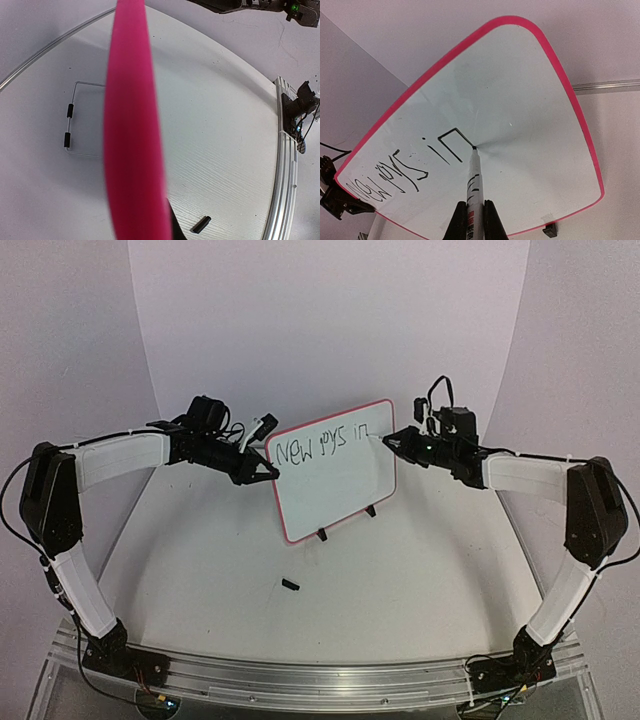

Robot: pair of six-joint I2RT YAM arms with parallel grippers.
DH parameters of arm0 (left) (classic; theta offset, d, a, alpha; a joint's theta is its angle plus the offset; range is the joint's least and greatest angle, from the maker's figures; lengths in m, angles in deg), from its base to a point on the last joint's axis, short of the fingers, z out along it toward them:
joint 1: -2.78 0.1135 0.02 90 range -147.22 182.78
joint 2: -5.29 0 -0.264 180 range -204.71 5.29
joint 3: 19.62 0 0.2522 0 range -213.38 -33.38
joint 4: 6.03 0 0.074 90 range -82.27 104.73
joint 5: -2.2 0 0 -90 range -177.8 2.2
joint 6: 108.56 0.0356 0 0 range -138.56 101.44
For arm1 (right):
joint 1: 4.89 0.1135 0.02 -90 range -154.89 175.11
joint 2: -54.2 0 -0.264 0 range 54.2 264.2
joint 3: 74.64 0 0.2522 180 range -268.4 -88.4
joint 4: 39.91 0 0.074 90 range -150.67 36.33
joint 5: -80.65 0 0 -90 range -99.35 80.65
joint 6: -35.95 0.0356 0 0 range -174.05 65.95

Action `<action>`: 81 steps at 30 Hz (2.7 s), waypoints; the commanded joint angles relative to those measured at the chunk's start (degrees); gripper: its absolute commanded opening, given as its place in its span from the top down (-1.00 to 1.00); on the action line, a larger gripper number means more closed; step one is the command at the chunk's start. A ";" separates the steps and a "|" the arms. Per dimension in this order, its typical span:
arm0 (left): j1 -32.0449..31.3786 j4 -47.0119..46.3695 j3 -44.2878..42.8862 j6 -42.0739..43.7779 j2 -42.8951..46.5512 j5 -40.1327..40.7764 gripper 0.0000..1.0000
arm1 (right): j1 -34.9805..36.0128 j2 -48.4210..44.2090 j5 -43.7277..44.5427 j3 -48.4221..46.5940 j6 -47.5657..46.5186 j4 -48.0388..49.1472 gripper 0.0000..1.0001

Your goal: Write a sentence on the whiteboard

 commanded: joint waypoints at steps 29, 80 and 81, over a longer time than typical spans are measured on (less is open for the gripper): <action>-1.66 6.61 -0.59 0.74 -1.19 -1.16 1.00 | 1.65 -13.80 -0.91 7.07 -2.48 -3.29 1.00; -2.01 6.71 -0.59 1.23 -2.43 -0.56 1.00 | -3.16 0.10 1.98 -4.74 -2.10 -1.52 1.00; -2.01 6.70 -0.59 1.21 -2.43 -0.57 1.00 | -3.24 0.10 1.85 -4.70 -2.06 -1.45 1.00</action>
